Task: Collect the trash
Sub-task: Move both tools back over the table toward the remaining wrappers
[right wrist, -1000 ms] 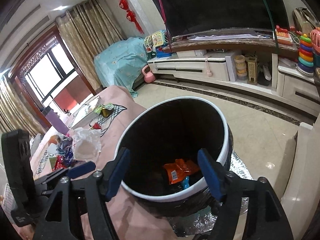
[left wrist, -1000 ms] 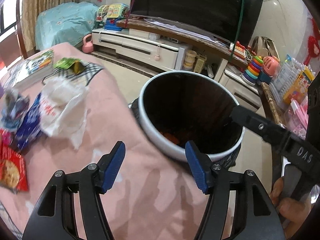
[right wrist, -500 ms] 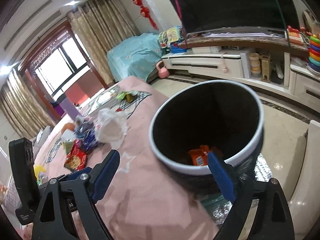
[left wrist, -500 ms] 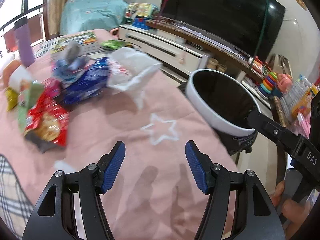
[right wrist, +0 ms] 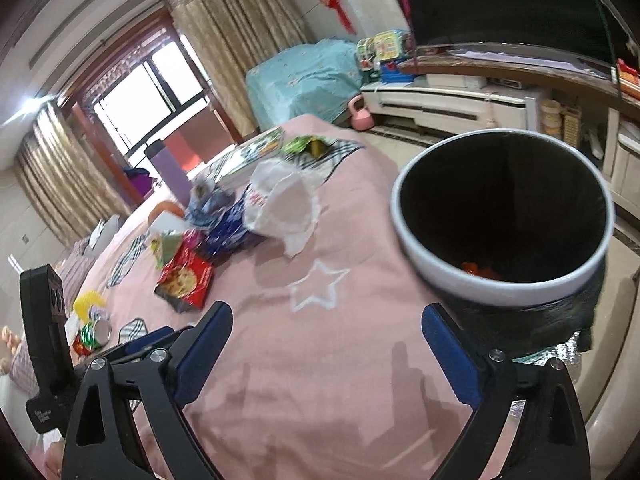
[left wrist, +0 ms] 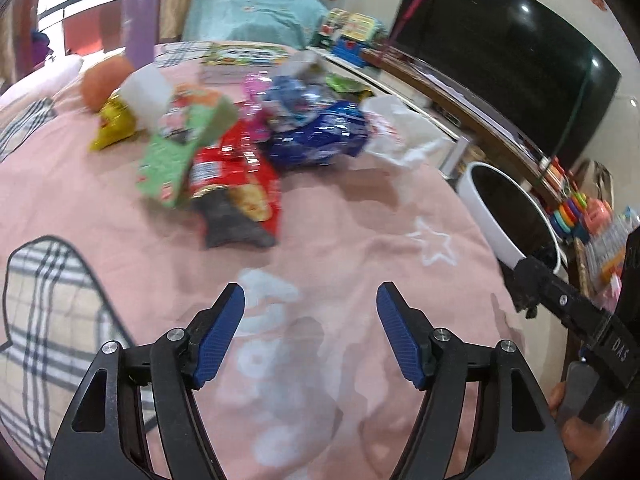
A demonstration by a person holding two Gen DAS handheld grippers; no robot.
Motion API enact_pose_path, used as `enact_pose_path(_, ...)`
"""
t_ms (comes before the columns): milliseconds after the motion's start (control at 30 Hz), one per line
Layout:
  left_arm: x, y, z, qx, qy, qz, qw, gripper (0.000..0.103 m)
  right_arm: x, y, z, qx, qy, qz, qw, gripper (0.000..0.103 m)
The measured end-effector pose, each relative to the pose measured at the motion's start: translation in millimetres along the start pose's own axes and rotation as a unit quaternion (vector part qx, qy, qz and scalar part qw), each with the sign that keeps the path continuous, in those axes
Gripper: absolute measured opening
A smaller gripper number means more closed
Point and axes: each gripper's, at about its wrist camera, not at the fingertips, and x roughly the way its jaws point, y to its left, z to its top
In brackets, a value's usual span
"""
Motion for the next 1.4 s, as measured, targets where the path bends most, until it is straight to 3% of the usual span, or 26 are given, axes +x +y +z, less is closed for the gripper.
enact_pose_path(400, 0.6, 42.9, 5.9, -0.053, 0.001, 0.010, 0.9985, 0.071, 26.4, 25.2, -7.8, -0.015, 0.029, 0.010, 0.999, 0.097)
enact_pose_path(900, 21.4, 67.4, 25.4, -0.060, 0.000, 0.035, 0.9976, 0.070, 60.2, 31.4, 18.4, -0.032, 0.024, -0.006, 0.999, 0.096)
enact_pose_path(1100, 29.1, 59.6, 37.2, -0.044, -0.003, 0.027, 0.9987, 0.053, 75.3, 30.8, 40.8, -0.022, 0.015, 0.004, 1.000, 0.094)
enact_pose_path(1233, 37.3, 57.2, 40.0, -0.039, 0.005, 0.019, 0.9990, 0.035, 83.5, 30.0, 57.3, -0.013, -0.003, 0.001, 1.000, 0.090)
enact_pose_path(1300, 41.0, 56.2, 40.7, -0.035, 0.008, 0.016, 0.9992, 0.026, 91.0, 26.2, 62.8, -0.007, -0.003, -0.004, 1.000, 0.083)
enact_pose_path(1333, 42.4, 55.7, 40.9, -0.033, 0.009, 0.013, 0.9993, 0.018, 95.7, 23.8, 63.8, -0.002, 0.000, -0.006, 1.000, 0.074)
enact_pose_path(1367, 42.7, 54.9, 40.2, -0.031, 0.010, 0.011, 0.9994, 0.011, 99.8, 21.1, 64.4, 0.001, 0.005, -0.008, 1.000, 0.056)
enact_pose_path(1400, 43.2, 54.8, 40.1, -0.030, 0.010, 0.008, 0.9995, 0.009, 103.6, 19.4, 63.9, 0.002, 0.011, -0.008, 1.000, 0.050)
